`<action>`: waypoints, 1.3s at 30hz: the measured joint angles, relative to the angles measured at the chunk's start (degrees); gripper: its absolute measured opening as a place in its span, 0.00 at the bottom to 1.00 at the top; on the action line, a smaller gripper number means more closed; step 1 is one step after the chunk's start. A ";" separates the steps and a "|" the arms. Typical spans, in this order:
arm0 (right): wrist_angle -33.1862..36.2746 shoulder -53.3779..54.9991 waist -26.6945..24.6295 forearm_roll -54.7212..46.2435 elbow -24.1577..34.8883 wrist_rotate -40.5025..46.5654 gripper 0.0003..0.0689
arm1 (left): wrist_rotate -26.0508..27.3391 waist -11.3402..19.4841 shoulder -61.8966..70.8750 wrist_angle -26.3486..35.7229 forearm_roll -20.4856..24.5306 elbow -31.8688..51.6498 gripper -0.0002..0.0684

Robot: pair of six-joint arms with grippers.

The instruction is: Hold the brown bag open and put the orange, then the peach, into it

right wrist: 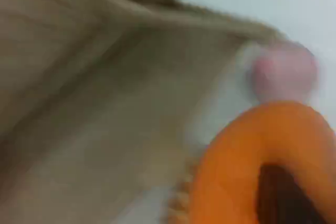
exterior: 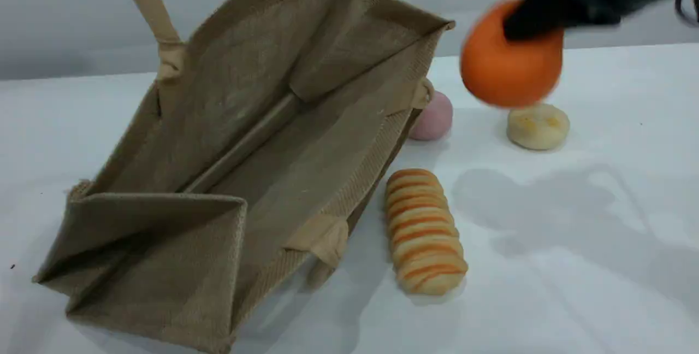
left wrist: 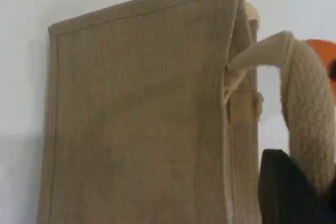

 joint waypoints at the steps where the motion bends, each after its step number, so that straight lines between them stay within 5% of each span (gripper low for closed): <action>1: 2.25 -1.81 0.00 0.00 0.00 0.05 0.05 | 0.00 0.00 0.00 0.00 0.00 0.00 0.11; 7: 9.57 -3.30 4.83 9.38 -0.12 -4.04 0.05 | 1.22 0.00 -0.99 0.00 0.05 -0.11 0.11; 15: 3.80 2.85 17.12 22.23 -1.00 -16.13 0.05 | 1.22 0.00 -2.51 0.04 0.50 -0.11 0.11; 21: 1.79 10.06 23.66 22.66 -7.72 -16.55 0.05 | 1.11 0.00 -4.11 0.06 0.89 -0.11 0.11; 28: 0.87 18.56 23.99 22.60 -16.02 -16.50 0.07 | 1.11 0.00 -5.49 0.06 2.22 -0.11 0.11; 33: 1.30 20.82 25.06 22.48 -18.50 -16.45 0.21 | 1.11 0.00 -5.49 0.06 2.50 -0.11 0.11; 39: 1.19 20.12 25.42 22.53 -18.50 -16.36 0.62 | 0.60 0.05 -5.49 0.06 5.46 -0.11 0.11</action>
